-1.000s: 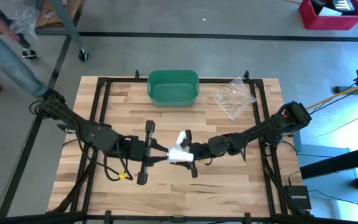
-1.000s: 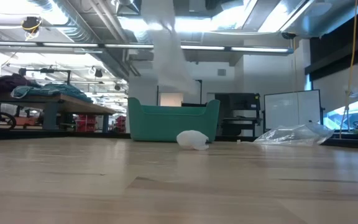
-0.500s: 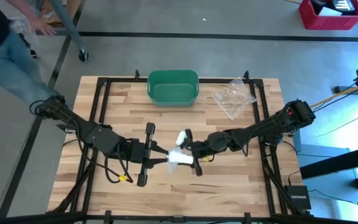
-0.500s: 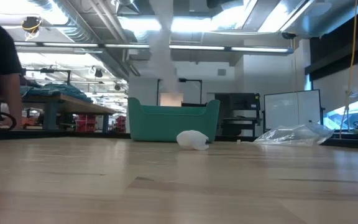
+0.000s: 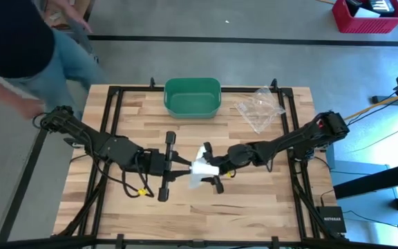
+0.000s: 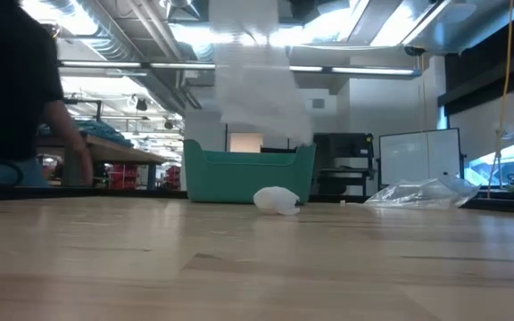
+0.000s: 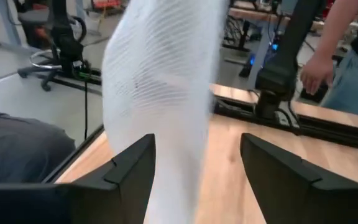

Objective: Roll bandage
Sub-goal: Roll the bottom white bandage

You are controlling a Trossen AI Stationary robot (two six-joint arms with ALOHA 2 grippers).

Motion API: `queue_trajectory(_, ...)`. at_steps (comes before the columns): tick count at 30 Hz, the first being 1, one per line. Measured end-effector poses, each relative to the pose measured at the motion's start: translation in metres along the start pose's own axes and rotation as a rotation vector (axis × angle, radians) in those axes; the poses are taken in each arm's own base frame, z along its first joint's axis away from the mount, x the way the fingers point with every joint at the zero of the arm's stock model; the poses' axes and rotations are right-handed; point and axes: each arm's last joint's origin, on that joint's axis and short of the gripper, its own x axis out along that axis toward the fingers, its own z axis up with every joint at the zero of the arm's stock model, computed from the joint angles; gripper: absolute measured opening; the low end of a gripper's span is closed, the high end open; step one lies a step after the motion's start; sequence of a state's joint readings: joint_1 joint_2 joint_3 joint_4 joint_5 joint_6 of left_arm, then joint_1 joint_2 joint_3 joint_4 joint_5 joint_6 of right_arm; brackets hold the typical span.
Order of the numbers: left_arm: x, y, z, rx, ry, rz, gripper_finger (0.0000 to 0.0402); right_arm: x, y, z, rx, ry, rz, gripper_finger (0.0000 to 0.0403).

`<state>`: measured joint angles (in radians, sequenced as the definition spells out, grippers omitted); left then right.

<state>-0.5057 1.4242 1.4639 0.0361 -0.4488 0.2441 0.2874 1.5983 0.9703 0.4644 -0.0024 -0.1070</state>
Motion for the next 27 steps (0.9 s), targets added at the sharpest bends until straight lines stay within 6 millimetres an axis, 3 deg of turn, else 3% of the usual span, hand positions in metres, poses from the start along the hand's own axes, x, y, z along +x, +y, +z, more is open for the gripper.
queue_trajectory(11,-0.002,-0.003,0.001,0.029,0.004,0.023,0.004,-0.048,-0.005,0.033,0.103,0.069,-0.096,0.0237)
queue_trajectory(17,-0.001,0.003,0.0,0.079,0.048,0.176,0.004,-0.071,0.019,0.032,0.285,0.218,-0.072,0.0237)
queue_trajectory(23,0.005,0.02,-0.004,0.076,0.07,0.278,0.004,-0.055,0.056,0.027,0.188,0.144,-0.265,0.0237)
queue_trajectory(27,0.007,0.029,-0.006,0.054,0.074,0.306,0.004,-0.028,0.063,0.016,0.131,0.051,-0.375,0.0237)
